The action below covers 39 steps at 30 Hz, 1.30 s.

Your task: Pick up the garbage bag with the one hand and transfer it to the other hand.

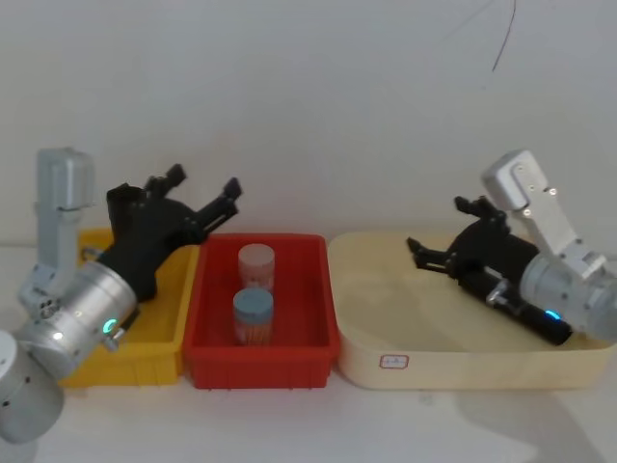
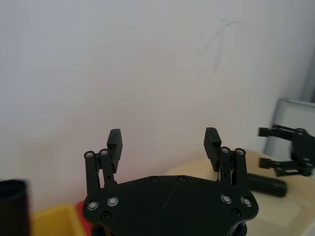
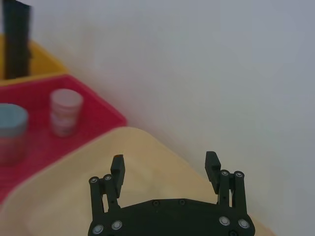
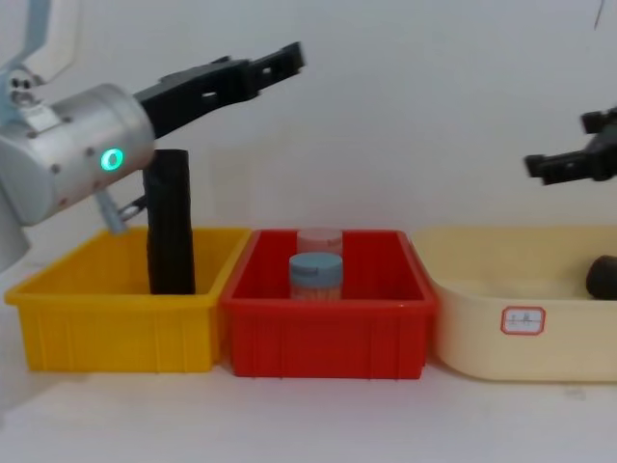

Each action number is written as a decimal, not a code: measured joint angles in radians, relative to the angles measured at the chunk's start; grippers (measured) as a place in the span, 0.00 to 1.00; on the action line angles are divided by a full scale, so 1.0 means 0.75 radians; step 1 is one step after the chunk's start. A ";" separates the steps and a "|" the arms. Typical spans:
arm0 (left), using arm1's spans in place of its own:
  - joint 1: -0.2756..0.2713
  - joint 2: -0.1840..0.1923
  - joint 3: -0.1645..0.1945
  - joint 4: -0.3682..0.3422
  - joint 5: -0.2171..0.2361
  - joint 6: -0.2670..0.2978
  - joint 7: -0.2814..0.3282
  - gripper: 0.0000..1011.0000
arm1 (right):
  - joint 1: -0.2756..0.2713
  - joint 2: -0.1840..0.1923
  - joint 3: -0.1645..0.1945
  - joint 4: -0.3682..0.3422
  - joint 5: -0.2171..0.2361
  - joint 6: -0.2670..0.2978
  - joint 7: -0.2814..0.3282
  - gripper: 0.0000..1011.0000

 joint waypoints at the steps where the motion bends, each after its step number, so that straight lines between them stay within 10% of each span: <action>1: 0.013 0.010 -0.016 -0.009 0.005 -0.001 0.017 0.99 | 0.009 -0.009 -0.014 0.009 0.005 -0.006 0.017 0.99; 23: 0.133 0.087 -0.124 -0.092 0.034 0.018 0.139 0.99 | 0.170 -0.220 -0.201 0.259 0.134 -0.104 0.312 0.99; 39: 0.154 0.100 -0.141 -0.106 0.036 0.025 0.153 0.99 | 0.299 -0.393 -0.240 0.551 0.270 -0.175 0.486 0.99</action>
